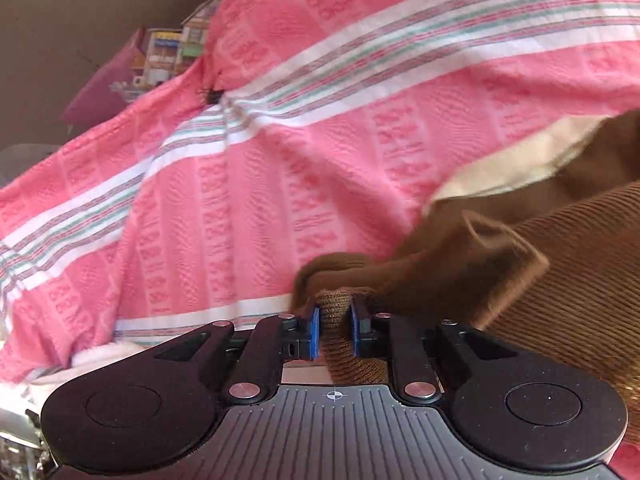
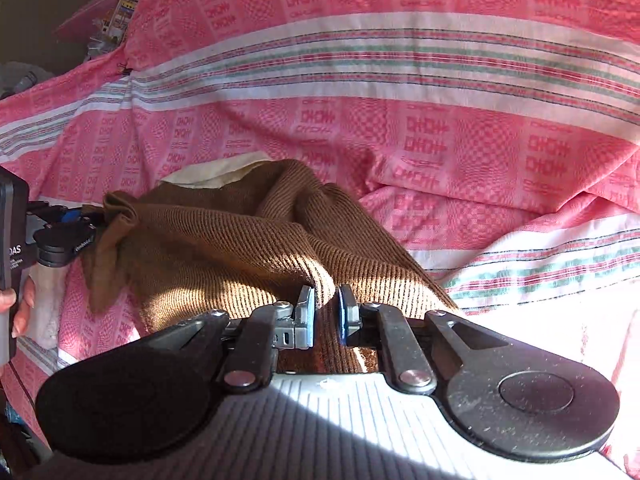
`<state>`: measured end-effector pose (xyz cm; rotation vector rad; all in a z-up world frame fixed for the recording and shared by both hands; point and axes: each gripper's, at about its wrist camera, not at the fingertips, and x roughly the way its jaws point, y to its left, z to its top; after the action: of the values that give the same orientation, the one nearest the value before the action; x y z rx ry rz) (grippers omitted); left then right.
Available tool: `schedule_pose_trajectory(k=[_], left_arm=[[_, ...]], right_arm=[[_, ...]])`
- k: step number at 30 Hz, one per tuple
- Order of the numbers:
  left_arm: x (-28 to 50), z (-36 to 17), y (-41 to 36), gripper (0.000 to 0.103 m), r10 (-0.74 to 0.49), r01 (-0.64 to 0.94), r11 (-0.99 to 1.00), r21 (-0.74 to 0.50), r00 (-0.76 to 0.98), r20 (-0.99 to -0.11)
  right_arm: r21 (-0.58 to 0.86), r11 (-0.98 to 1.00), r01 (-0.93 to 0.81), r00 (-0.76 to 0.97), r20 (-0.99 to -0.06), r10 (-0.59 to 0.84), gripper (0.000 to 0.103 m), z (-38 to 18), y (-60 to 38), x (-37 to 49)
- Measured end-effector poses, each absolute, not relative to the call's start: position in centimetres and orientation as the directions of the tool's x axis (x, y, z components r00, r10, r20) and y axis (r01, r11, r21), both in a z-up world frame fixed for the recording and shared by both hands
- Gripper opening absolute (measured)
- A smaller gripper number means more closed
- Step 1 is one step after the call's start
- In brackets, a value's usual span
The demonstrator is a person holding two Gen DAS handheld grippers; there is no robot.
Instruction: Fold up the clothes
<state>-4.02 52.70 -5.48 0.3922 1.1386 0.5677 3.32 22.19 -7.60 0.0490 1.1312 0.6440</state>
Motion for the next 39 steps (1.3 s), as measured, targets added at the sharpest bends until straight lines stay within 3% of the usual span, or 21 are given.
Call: schedule_pose_trajectory(k=[1,3,4,5,6,12,18,22,25,26,27,28,34,39], left_arm=[[-4.5,-4.7,53.2,0.028,0.590,-0.236,0.808,0.540,0.314,-0.744],[-5.8,-3.5,53.2,0.059,0.560,-0.237,0.828,0.508,0.348,-0.752],[-7.0,-3.1,52.2,0.067,0.549,-0.212,0.835,0.508,0.376,-0.747],[-8.3,-2.9,51.1,0.085,0.527,-0.179,0.847,0.500,0.401,-0.749],[-9.6,-3.1,49.7,0.096,0.488,-0.138,0.868,0.477,0.416,-0.767],[-15.8,-5.9,40.0,0.098,0.260,0.127,0.928,0.349,0.449,-0.855],[-16.7,-9.5,31.9,0.098,0.297,0.310,0.783,0.539,0.575,-0.762],[-15.1,-11.5,30.4,0.098,0.302,0.357,0.753,0.553,0.560,-0.772],[-13.9,-11.8,30.7,0.082,0.282,0.341,0.797,0.499,0.520,-0.806],[-13.5,-11.6,31.0,0.054,0.268,0.327,0.820,0.469,0.506,-0.820],[-13.1,-11.4,31.3,0.016,0.252,0.312,0.843,0.439,0.492,-0.833],[-12.7,-11.2,31.6,0.006,0.236,0.296,0.864,0.408,0.479,-0.846],[-12.0,-7.1,36.4,0.003,0.163,0.096,0.968,0.230,0.450,-0.878],[-15.0,-3.4,42.8,0.004,0.170,-0.052,0.985,0.163,0.422,-0.891]], right_arm=[[0.344,0.827,-0.445,0.277,-0.825,0.492,0.024,-7.8,22.2,3.6],[0.336,0.829,-0.447,0.304,-0.815,0.494,0.048,-7.5,21.8,3.4],[0.340,0.825,-0.452,0.309,-0.808,0.502,0.049,-7.3,21.4,3.1],[0.343,0.820,-0.458,0.308,-0.804,0.509,0.049,-7.0,21.0,2.7],[0.346,0.816,-0.463,0.307,-0.801,0.514,0.049,-6.8,20.5,2.3],[0.324,0.832,-0.450,0.307,-0.819,0.485,0.057,-6.9,15.8,-0.5],[0.334,0.847,-0.413,0.278,-0.840,0.467,0.061,-8.3,12.8,-2.8],[0.337,0.840,-0.426,0.261,-0.843,0.470,0.062,-8.7,12.5,-3.1],[0.339,0.834,-0.435,0.248,-0.845,0.473,0.062,-9.0,12.2,-3.3],[0.340,0.832,-0.438,0.244,-0.846,0.474,0.062,-9.1,12.1,-3.4],[0.341,0.830,-0.441,0.240,-0.847,0.475,0.062,-9.1,12.0,-3.4],[0.341,0.828,-0.444,0.236,-0.848,0.476,0.062,-9.2,12.0,-3.5],[0.347,0.809,-0.474,0.213,-0.846,0.488,0.066,-9.5,12.3,-3.6],[0.374,0.786,-0.492,0.206,-0.828,0.522,0.067,-9.4,14.1,-3.0]])
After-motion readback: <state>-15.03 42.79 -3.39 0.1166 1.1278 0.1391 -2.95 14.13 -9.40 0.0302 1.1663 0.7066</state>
